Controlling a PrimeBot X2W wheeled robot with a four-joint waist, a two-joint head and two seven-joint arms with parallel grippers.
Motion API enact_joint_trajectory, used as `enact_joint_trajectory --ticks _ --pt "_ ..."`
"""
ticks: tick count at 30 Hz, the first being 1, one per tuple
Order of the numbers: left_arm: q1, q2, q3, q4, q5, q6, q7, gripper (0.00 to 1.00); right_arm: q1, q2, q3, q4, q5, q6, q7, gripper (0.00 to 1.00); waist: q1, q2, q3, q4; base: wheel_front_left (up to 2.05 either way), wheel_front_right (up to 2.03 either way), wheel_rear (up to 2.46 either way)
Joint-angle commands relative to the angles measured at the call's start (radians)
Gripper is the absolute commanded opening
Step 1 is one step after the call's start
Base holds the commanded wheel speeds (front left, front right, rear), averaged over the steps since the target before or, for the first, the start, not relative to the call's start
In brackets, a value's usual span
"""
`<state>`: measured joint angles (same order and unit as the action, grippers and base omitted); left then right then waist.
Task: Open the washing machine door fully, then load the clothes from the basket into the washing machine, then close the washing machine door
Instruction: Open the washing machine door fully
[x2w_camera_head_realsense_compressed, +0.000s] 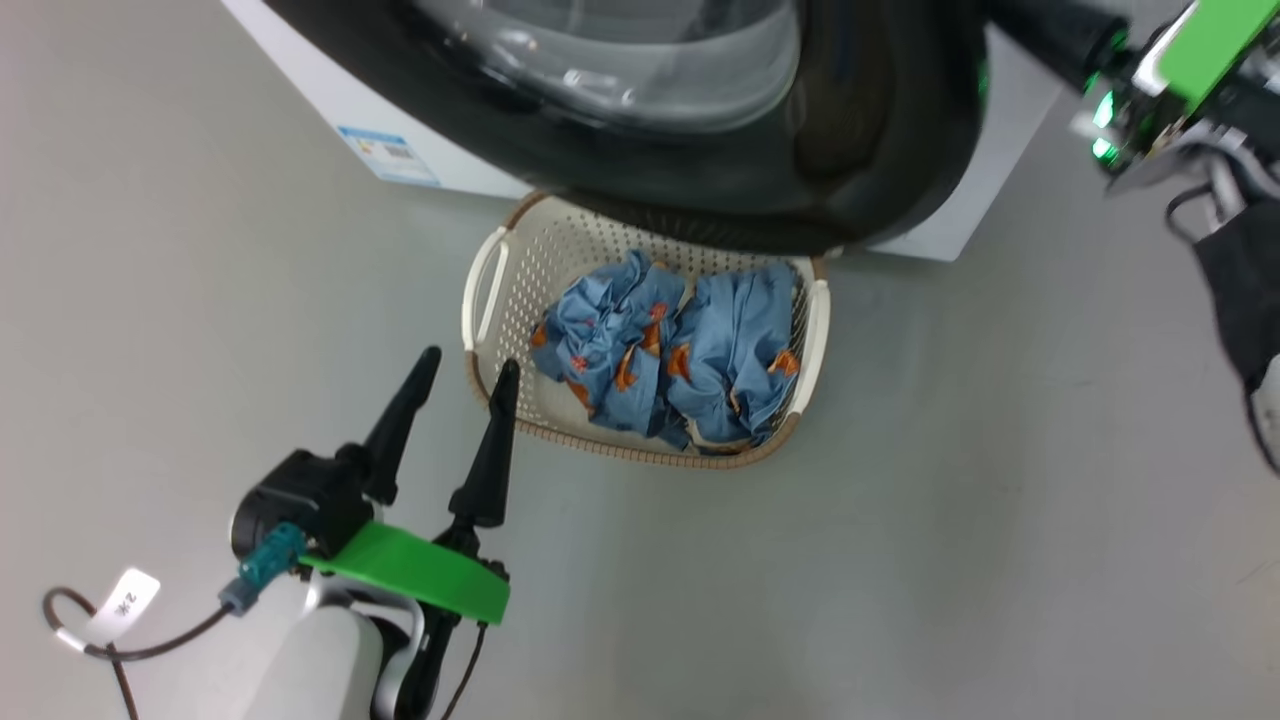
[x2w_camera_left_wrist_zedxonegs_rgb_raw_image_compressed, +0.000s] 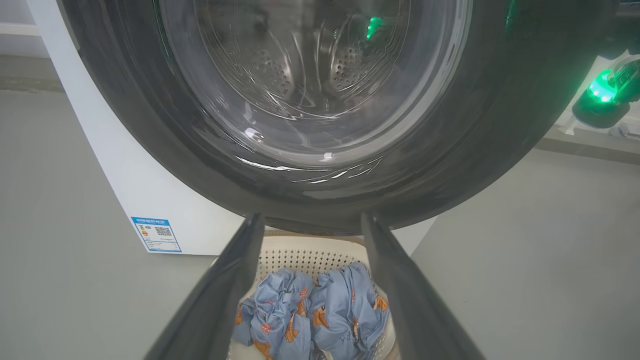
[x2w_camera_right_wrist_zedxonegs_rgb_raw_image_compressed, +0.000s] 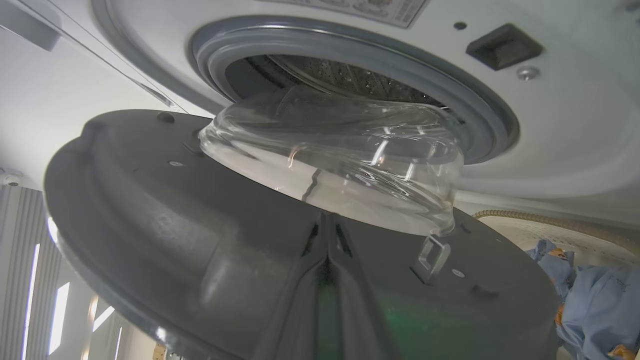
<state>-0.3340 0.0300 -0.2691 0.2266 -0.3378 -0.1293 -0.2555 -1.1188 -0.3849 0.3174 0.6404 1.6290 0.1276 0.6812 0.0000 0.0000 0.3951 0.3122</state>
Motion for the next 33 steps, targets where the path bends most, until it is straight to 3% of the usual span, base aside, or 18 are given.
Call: enact_joint_trajectory --ticks 1,33 --pt "0.021 0.02 0.037 -0.014 0.01 -0.001 -0.006 1.0 0.03 0.037 0.017 -0.046 -0.002 0.003 0.014 0.0 0.0 0.0 -0.024 -0.013 0.0 0.0 0.0" --pt "0.131 0.02 0.057 -0.019 0.037 -0.001 -0.006 1.0 0.34 0.183 0.111 -0.263 -0.008 0.003 0.145 0.0 0.0 0.0 -0.171 0.008 0.0 0.0 0.0"
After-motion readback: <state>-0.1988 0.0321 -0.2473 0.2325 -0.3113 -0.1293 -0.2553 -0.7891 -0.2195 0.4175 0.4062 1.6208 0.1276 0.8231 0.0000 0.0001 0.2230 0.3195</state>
